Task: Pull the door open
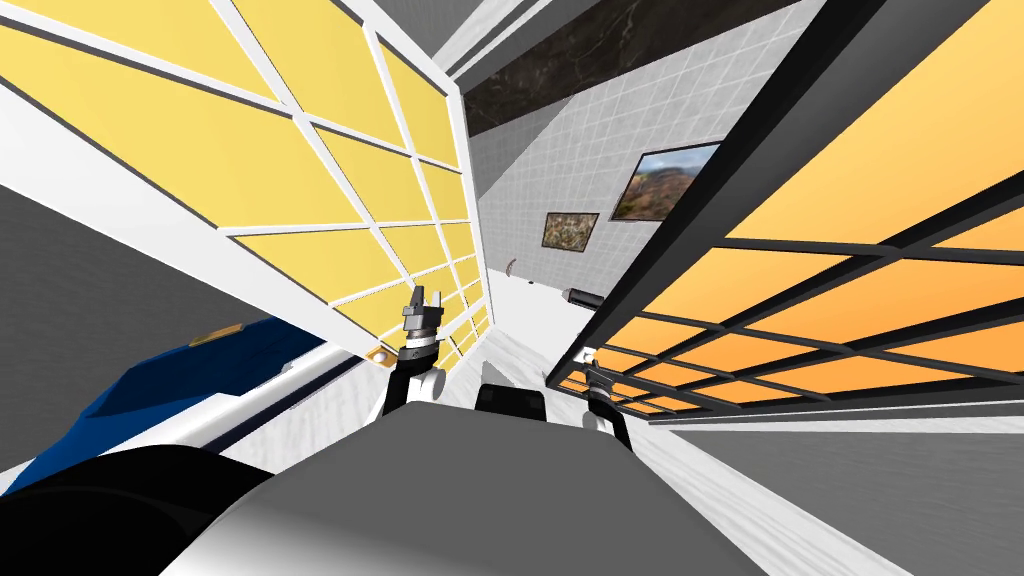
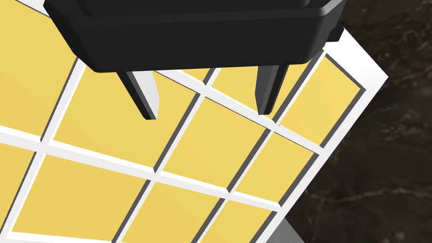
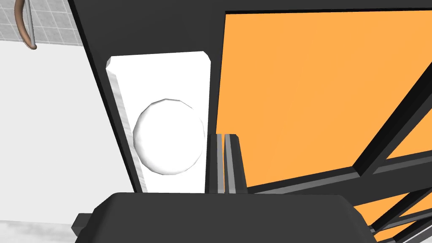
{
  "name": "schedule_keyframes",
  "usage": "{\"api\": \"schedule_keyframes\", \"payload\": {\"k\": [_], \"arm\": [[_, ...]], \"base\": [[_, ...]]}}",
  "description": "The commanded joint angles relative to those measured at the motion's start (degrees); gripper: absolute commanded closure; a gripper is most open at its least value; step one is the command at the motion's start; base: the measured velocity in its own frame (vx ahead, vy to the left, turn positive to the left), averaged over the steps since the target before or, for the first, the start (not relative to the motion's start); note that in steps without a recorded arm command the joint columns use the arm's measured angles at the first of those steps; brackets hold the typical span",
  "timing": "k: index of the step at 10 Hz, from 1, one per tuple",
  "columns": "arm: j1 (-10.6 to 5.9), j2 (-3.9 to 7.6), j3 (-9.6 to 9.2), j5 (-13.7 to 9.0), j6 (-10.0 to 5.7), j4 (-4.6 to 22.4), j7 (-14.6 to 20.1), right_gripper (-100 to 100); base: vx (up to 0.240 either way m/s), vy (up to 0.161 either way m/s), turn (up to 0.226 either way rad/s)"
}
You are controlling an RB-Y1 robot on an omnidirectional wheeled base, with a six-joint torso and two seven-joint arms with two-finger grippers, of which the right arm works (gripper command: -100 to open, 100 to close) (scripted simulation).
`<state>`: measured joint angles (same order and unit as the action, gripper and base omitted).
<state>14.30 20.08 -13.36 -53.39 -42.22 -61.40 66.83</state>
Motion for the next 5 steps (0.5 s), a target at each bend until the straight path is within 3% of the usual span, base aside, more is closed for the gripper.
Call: {"api": "schedule_keyframes", "payload": {"k": [1,3,5], "arm": [[0.22,-0.22,-1.26,0.74,-1.58,0.26,0.86,-100],[0.31,-0.23,-2.67,1.66,-3.65,0.81,1.98,-100],[0.44,-0.25,-4.73,3.01,-6.70,1.62,3.62,-100]], "base": [[-0.198,-0.062,0.128],[-0.188,-0.025,0.130],[-0.161,-0.034,0.211]]}}
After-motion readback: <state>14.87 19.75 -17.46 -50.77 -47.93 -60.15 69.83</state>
